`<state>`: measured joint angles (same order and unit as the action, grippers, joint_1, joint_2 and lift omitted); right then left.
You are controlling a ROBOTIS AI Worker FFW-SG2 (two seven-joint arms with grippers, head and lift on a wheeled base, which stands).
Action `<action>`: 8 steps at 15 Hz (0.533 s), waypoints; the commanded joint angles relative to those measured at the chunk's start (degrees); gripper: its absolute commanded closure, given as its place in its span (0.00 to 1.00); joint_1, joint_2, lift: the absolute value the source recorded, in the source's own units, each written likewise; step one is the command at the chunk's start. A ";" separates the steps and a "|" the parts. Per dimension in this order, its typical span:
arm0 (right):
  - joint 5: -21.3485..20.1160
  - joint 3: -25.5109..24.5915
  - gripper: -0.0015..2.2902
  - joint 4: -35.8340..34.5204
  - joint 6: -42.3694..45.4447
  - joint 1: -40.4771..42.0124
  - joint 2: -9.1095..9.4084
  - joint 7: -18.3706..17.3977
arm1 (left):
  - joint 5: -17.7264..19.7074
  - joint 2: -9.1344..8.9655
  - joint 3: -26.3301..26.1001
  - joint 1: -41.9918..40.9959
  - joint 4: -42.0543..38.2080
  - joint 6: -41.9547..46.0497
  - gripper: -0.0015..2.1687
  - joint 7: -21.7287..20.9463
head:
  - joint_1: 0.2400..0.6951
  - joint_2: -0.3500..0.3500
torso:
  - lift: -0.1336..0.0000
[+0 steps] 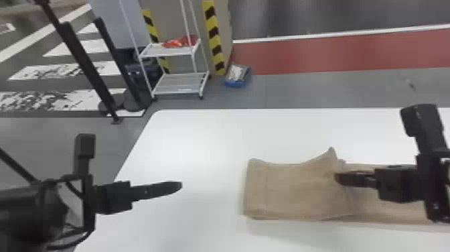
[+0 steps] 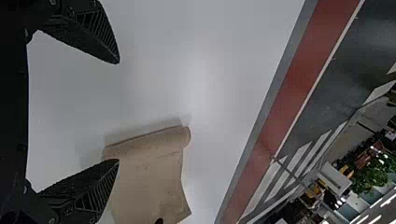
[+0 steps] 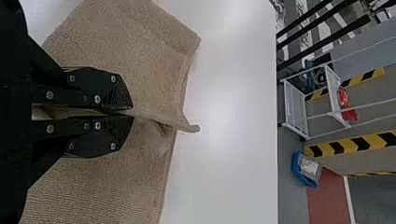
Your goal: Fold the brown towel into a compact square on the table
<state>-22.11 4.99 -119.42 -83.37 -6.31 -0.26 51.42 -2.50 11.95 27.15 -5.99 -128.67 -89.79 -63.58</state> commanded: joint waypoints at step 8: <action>-0.39 -8.24 0.46 -0.91 -6.71 -1.34 0.31 7.03 | 0.39 -0.44 0.62 -0.78 -0.44 0.17 0.07 -0.05 | 1.00 0.78 | 0.07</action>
<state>-22.07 -3.08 -118.86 -88.60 -8.83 -0.26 58.17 -2.21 11.77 27.78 -6.77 -129.06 -89.61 -63.67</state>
